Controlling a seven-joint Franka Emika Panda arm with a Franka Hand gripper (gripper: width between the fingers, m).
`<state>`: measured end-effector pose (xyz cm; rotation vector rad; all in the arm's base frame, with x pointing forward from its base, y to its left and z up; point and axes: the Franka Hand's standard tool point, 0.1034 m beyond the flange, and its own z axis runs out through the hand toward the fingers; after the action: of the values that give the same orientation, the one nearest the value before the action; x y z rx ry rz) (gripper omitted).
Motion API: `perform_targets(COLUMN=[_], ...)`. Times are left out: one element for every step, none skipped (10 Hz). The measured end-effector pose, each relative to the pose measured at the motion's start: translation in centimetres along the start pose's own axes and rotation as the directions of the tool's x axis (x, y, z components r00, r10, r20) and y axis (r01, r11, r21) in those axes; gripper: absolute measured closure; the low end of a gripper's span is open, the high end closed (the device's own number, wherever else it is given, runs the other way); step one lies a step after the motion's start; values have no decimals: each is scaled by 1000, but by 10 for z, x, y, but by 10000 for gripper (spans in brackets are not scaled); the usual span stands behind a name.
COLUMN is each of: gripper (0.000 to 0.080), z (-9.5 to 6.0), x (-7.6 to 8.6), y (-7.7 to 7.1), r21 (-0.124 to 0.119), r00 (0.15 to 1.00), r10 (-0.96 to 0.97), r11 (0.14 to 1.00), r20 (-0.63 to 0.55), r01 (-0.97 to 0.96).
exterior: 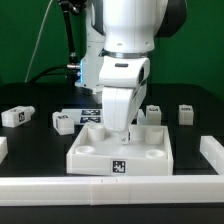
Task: Assemble one leg
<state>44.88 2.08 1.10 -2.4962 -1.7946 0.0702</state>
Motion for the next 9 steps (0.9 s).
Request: perform_targets(gripper=[413, 413, 603, 736, 736, 736, 736, 736, 736], z=[0, 0, 0, 0, -1, -1, -1, -1, -1], x=[0, 0, 0, 0, 1, 1, 1, 1, 1], y=[0, 0, 0, 0, 1, 1, 2, 2, 2], r21=[0, 1, 1, -2, -6, -7, -7, -8, -8], r00=[1000, 1000, 1000, 1000, 1000, 1000, 1000, 1000, 1000], r10=[0, 0, 0, 2, 2, 2, 2, 2, 2], r11=[1000, 1000, 1000, 1000, 1000, 1000, 1000, 1000, 1000], r20=[0, 0, 0, -1, -3, -3, -3, -4, -4], r01=[0, 0, 0, -2, -2, -2, -2, -2, -2])
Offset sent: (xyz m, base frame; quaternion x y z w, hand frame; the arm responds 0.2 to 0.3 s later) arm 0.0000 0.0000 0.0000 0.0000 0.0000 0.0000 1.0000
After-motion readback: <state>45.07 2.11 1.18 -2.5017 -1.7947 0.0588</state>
